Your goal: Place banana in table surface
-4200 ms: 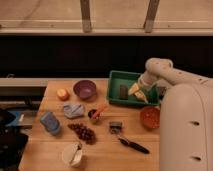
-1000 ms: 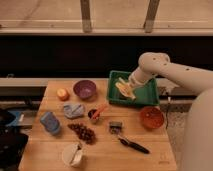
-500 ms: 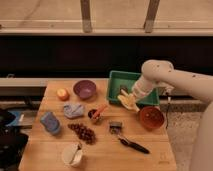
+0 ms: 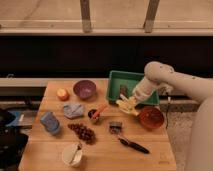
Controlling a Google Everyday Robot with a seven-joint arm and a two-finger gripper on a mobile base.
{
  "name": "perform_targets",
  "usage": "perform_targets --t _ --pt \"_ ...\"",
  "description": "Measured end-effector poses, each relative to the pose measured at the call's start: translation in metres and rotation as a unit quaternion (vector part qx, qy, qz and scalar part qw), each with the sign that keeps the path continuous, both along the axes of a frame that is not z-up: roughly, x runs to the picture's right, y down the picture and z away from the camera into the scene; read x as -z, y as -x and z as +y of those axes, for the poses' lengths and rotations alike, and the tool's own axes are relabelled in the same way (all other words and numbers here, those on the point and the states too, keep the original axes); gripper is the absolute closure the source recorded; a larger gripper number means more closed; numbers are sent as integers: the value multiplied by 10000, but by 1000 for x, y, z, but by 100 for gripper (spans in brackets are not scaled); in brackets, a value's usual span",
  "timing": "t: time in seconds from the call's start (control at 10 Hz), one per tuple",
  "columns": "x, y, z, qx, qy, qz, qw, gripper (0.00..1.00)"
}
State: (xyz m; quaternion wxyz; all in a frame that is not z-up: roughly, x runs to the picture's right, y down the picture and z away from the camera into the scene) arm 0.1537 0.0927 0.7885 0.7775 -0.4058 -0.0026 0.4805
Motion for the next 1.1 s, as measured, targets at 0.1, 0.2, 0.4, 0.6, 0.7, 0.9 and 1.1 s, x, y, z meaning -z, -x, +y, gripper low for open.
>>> perform_targets --t 0.1,0.2,0.4,0.6,0.7,0.9,1.1 --pt "1 2 -2 34 1 -89 10000 100" --pt "2 3 -6 41 -36 -102 9999 100" --pt "2 3 -5 40 -33 -100 9999 100" --pt "2 3 -5 42 -32 -102 9999 100" --pt "2 3 -5 44 -31 -102 9999 100" --pt "0 4 2 185 70 -134 9997 100" --pt "-11 18 24 476 308 -224 9981 100"
